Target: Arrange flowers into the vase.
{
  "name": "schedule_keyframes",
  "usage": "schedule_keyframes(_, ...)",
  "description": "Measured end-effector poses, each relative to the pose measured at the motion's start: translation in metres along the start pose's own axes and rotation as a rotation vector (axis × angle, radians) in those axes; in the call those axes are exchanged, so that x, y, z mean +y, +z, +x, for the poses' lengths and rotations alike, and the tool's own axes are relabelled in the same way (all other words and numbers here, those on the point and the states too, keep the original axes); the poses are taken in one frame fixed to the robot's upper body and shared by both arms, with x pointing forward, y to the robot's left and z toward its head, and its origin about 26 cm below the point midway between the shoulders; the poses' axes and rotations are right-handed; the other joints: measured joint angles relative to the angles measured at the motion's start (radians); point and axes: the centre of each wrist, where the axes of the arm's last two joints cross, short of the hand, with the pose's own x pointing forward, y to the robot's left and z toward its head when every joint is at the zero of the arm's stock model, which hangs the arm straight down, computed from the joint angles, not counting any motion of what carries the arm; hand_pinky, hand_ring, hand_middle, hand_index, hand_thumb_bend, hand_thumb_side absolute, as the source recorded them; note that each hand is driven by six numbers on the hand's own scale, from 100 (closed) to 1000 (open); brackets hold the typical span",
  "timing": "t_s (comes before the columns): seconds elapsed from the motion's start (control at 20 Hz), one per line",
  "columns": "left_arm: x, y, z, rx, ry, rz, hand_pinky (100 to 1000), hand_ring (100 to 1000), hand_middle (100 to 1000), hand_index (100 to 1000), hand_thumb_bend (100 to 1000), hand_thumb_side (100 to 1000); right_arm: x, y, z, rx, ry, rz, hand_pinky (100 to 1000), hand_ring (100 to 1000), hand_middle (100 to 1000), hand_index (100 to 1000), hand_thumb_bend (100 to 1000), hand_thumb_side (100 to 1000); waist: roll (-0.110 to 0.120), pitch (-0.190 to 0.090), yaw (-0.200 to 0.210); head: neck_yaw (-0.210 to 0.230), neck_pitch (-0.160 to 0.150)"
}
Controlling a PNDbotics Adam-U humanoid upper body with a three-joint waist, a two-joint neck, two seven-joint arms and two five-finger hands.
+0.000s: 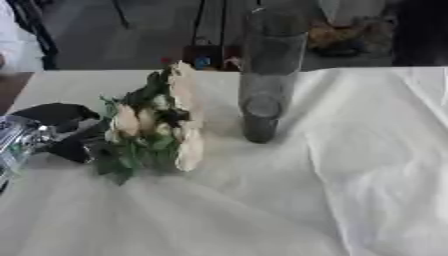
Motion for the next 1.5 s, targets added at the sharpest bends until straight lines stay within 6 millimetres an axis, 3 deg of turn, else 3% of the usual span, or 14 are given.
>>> schedule_keyframes(0.3, -0.0005, -0.0008, 0.0026, -0.060, 0.023, -0.042, 732, 783, 830, 915, 337, 583, -0.0001, 0.0003, 0.0000, 0.002, 0.001, -0.001, 861, 864, 770, 868, 100, 1000, 0.000, 0.000, 0.006, 0.000, 0.000)
schedule_keyframes(0.5, 0.0001, -0.0005, 0.0030, -0.087, 0.039, -0.071, 696, 764, 825, 913, 305, 570, -0.0001, 0.0003, 0.0000, 0.004, 0.002, -0.003, 861, 864, 770, 867, 100, 1000, 0.002, -0.001, 0.008, 0.000, 0.000)
schedule_keyframes(0.55, 0.0003, -0.0005, 0.0028, -0.088, 0.043, -0.076, 649, 726, 803, 905, 291, 562, -0.0001, 0.0003, 0.0000, 0.004, 0.002, -0.003, 862, 864, 770, 867, 100, 1000, 0.003, -0.001, 0.008, 0.000, 0.000)
schedule_keyframes(0.7, 0.0010, -0.0004, 0.0026, -0.087, 0.049, -0.086, 643, 712, 786, 892, 275, 560, -0.0006, 0.0011, -0.0001, 0.006, 0.004, -0.002, 862, 863, 769, 867, 100, 1000, 0.006, -0.002, 0.008, 0.000, 0.000)
schedule_keyframes(0.95, 0.0032, -0.0002, 0.0032, -0.092, 0.050, -0.097, 621, 697, 771, 881, 164, 543, -0.0013, 0.0022, -0.0002, 0.011, 0.007, -0.002, 863, 863, 769, 867, 100, 1000, 0.006, -0.004, 0.008, 0.000, 0.000)
schedule_keyframes(1.5, 0.0034, -0.0004, 0.0047, -0.089, 0.038, -0.108, 540, 654, 748, 861, 116, 500, -0.0010, 0.0027, -0.0002, 0.016, 0.004, -0.003, 864, 864, 769, 867, 100, 1000, 0.007, -0.007, 0.008, 0.002, 0.000)
